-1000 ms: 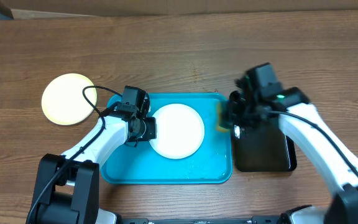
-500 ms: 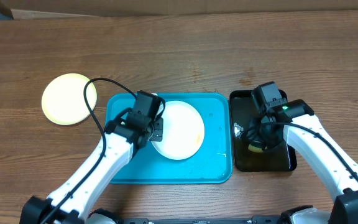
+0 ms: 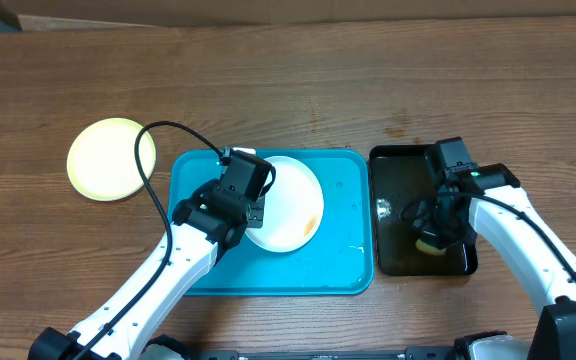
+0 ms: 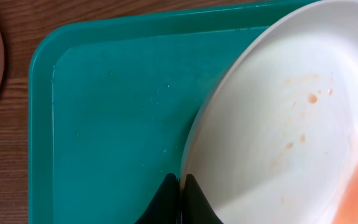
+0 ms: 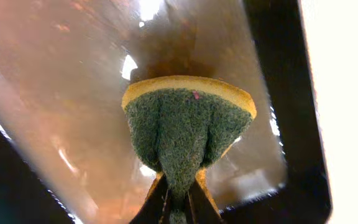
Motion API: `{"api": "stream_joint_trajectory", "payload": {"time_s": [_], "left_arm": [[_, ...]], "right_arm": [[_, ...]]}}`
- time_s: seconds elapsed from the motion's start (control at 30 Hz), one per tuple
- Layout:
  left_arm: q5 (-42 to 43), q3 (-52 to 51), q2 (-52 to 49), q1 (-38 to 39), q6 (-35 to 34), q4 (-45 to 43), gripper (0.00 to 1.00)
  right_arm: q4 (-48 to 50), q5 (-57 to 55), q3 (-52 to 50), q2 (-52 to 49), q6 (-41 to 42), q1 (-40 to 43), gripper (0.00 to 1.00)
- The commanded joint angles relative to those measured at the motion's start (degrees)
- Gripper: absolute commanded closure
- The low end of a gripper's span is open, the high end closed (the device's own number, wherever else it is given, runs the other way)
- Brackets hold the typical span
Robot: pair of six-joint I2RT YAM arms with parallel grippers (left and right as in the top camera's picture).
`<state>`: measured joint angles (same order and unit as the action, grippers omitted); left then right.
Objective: Clean dirty plates on tray and stack at the side
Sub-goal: 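Return the sponge to the black tray and release it with the right gripper, then lift the white plate with the left gripper and tilt it over the black tray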
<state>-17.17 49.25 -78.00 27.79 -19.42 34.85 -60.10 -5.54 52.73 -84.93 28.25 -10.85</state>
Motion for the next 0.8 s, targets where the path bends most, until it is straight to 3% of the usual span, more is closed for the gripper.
{"api": "stream_joint_trajectory", "payload": {"time_s": [0.0,0.13,0.23,0.3,0.4,0.53,0.77], "left_arm": [[-0.52,1.14,1.16,0.33,-1.46,-0.37,0.96],[0.66,4.04,1.16,0.31,-1.42,0.13,0.96],[0.68,7.17,1.16,0.33,-1.42,1.27,0.96],[1.01,8.92,1.14,0.33,-1.42,1.36,0.96],[2.34,11.13,1.14,0.35,-1.4,1.33,0.96],[3.56,13.09,1.14,0.48,-1.38,1.29,0.96],[3.72,13.62,0.37,0.48,-1.38,0.02,0.96]], "right_arm": [[0.13,-0.81,-1.73,0.35,0.48,0.31,0.91],[3.19,2.51,-5.03,0.28,0.48,0.31,0.82],[6.84,6.32,-7.32,0.26,0.46,0.33,0.53],[7.61,7.17,-7.37,0.26,0.22,0.33,0.44],[7.5,7.17,-6.27,0.28,0.04,0.85,0.13],[6.43,8.07,-5.62,0.28,1.09,2.97,0.0],[4.46,14.71,-6.19,0.28,5.05,4.17,0.01]]}}
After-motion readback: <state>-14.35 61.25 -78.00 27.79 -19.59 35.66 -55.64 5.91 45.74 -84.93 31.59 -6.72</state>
